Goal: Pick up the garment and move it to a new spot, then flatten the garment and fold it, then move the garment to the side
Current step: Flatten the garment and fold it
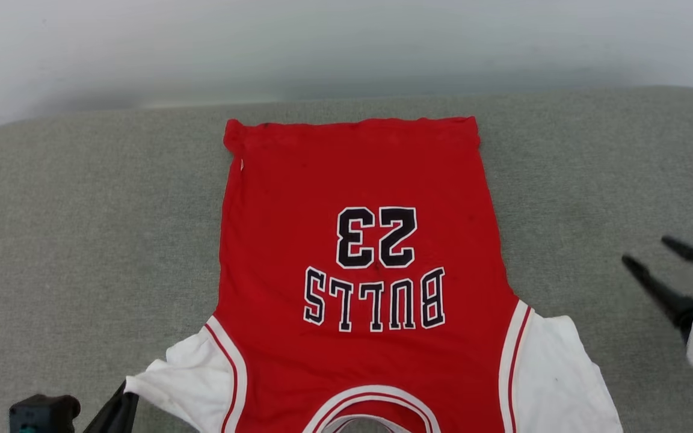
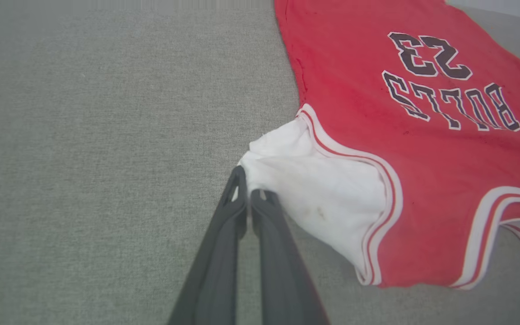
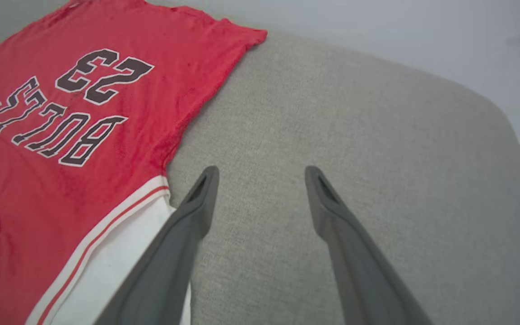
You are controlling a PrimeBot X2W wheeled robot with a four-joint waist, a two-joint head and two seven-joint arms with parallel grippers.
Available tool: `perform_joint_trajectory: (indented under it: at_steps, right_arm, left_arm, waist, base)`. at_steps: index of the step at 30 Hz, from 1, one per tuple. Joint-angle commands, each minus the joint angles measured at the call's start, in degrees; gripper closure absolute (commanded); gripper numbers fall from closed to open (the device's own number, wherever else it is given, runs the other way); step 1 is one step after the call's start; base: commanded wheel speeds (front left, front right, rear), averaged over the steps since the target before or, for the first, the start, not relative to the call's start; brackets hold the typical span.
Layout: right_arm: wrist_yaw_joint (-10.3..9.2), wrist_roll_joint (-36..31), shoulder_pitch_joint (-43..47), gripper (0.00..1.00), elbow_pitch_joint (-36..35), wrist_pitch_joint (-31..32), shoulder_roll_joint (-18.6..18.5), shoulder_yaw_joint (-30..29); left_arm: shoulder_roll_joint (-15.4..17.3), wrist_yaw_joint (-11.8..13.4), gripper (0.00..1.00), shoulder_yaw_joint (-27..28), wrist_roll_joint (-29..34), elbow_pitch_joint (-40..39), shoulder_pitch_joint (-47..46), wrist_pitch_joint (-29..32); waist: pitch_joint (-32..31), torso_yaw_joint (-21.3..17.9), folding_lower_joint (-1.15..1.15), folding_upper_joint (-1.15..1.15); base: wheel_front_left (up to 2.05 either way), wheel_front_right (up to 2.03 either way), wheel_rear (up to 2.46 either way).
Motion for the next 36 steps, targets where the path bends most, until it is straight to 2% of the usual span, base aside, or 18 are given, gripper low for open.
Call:
perform_joint_trajectory:
  at_steps: [1, 5, 8, 14, 23, 29, 32, 36]
  right_arm:
    - [-0.04, -0.76, -1.27, 0.0, -0.79, 0.38, -0.09, -0.81]
    - [-0.04, -2.24, -8.94, 0.0, -4.77, 6.96, 1.06, -6.77]
    - [-0.04, -0.57, -16.67, 0.0, -5.4, 14.18, 1.43, -8.47]
    - [-0.04, 3.07, -33.59, 0.0, -1.8, 33.78, 0.4, -5.78]
    - [-0.04, 1.38, -53.17, 0.0, 8.62, 59.19, 4.26, -1.57]
    - [-0.04, -4.01, -58.44, 0.0, 13.59, 65.62, 7.22, -1.29]
    - [-0.03, -5.28, -58.28, 0.0, 15.75, 65.6, 8.79, -2.73]
    - [-0.02, -6.15, -54.32, 0.0, 16.64, 65.52, 8.14, -1.74]
  left_arm:
    - [-0.16, 0.27, 1.0, 0.18, 0.41, -0.29, -0.95, -0.14]
    - [-0.59, 0.74, 1.0, -0.13, 2.99, -2.06, -4.06, -0.14]
    - [-1.48, 0.39, 1.0, -0.11, 4.32, -3.09, -6.52, -0.12]
    - [-3.24, -0.61, 1.0, -1.05, 7.71, -4.05, -11.12, -0.13]
    - [-7.33, -2.25, 1.0, -2.35, 11.52, -5.15, -17.43, -0.13]
    - [-9.47, -3.31, 1.0, -3.12, 13.75, -5.25, -20.51, -0.14]
    - [-10.46, -3.69, 1.0, -3.31, 14.92, -5.39, -21.76, -0.14]
    - [-12.13, -4.27, 1.0, -3.02, 15.65, -5.38, -22.77, -0.14]
  waist:
    - [1.9, 0.95, 0.0, 0.0]
    - [6.13, 2.86, 0.0, 0.0]
    - [9.53, 4.52, 0.0, 0.0]
    - [16.1, 8.62, 0.0, 0.0]
    - [24.57, 14.42, 0.0, 0.0]
    - [28.75, 17.29, 0.0, 0.0]
    - [30.32, 18.62, 0.0, 0.0]
    - [31.81, 19.81, 0.0, 0.0]
  base:
    - [0.0, 0.0, 0.0]
    - [0.0, 0.0, 0.0]
    - [0.0, 0.0, 0.0]
    - [0.0, 0.0, 0.0]
    - [0.0, 0.0, 0.0]
    - [0.0, 0.0, 0.0]
    - [0.0, 0.0, 0.0]
    - [0.0, 0.0, 0.0]
